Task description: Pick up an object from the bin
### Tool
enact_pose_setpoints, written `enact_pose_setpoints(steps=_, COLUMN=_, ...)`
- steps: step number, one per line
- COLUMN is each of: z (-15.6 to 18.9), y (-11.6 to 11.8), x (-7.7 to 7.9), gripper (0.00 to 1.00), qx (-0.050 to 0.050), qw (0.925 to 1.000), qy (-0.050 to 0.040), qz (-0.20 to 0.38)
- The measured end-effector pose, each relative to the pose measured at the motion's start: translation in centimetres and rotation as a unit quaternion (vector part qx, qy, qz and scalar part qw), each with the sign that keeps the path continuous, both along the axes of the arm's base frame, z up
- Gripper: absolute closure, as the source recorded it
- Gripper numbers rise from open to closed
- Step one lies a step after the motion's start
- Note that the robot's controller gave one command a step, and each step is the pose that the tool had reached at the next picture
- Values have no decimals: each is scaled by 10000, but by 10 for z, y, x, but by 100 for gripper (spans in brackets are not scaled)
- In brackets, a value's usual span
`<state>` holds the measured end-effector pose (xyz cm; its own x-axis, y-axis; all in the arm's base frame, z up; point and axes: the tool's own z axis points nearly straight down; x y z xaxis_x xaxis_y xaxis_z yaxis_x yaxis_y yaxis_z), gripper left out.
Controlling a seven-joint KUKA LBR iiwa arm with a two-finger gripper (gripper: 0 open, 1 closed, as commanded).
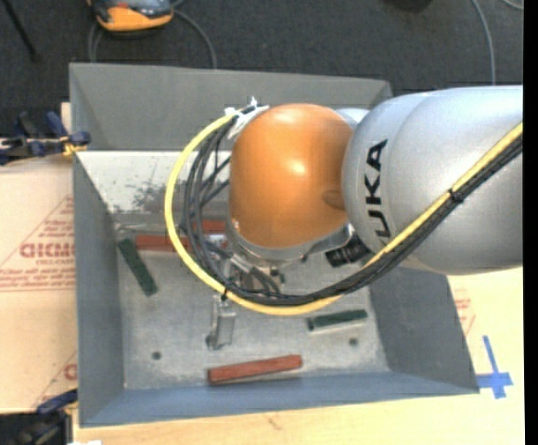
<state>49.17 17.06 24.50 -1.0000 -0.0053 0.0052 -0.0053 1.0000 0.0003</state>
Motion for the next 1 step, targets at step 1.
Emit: enact_pose_setpoints(steps=1, z=4, y=-1, x=2, gripper=0, qx=9, qw=10000, qy=-39, qz=-20)
